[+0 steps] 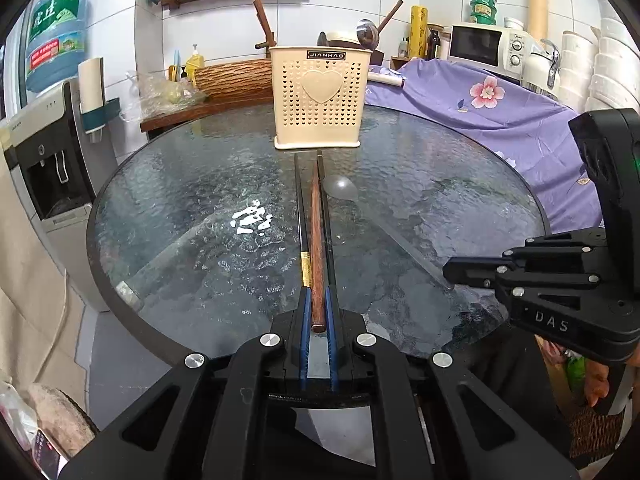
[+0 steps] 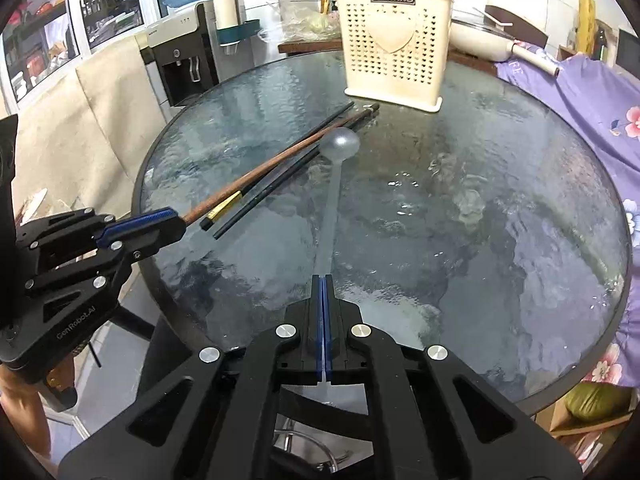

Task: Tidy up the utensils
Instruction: 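Grasp a wooden chopstick with the left tool while the right tool grips the long spoon handle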

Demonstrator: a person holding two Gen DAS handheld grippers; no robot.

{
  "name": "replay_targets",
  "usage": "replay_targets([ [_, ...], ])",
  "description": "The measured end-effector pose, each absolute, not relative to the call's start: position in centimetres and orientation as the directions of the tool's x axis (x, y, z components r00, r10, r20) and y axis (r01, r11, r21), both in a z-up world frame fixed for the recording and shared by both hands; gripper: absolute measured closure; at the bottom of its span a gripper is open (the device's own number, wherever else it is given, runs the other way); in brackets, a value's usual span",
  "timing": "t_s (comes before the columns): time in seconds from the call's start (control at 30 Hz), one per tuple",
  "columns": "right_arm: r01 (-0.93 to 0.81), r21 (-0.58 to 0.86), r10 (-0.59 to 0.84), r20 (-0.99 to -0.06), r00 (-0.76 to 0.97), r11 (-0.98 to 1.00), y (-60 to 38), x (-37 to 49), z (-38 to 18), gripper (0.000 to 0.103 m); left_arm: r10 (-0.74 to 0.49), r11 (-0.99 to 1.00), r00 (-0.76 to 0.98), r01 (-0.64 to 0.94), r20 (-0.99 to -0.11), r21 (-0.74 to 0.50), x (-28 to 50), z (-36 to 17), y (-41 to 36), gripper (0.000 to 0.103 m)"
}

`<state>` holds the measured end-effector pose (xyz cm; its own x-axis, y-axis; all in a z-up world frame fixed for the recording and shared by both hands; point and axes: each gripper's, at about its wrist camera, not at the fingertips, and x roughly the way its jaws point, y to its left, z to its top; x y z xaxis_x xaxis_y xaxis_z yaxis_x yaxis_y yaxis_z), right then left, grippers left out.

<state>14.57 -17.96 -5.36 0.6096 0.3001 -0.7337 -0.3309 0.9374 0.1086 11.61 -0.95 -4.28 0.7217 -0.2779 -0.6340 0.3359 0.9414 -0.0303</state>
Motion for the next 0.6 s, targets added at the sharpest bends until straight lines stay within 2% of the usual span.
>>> replay_targets([
  [0.1, -0.314, 0.1, 0.283, -0.736, 0.615, 0.944, -17.8, 14.6, -5.2, 0.096, -0.281, 0.942, 0.721, 0.335, -0.634, -0.037, 11.6, -4.3, -0.8, 0.096],
  [0.17, -0.306, 0.104, 0.279, -0.741, 0.61, 0.946, -17.6, 14.7, -5.2, 0.076, -0.283, 0.942, 0.721, 0.334, -0.632, -0.041, 11.6, -4.3, -0.8, 0.096],
  [0.2, -0.304, 0.098, 0.272, -0.747, 0.606, 0.948, -17.4, 14.7, -5.3, 0.073, -0.284, 0.941, 0.722, 0.336, -0.631, -0.04, 11.6, -4.2, -0.8, 0.096],
  [0.47, -0.334, -0.002, 0.188, -0.823, 0.535, 0.942, -15.7, 15.4, -5.3, 0.073, -0.28, 0.94, 0.72, 0.339, -0.635, -0.031, 11.6, -4.4, -0.9, 0.096],
  [0.6, -0.374, 0.01, 0.199, -0.86, 0.471, 0.927, -15.4, 16.1, -5.1, 0.081, -0.277, 0.94, 0.721, 0.341, -0.635, -0.023, 11.6, -4.4, -0.9, 0.096],
])
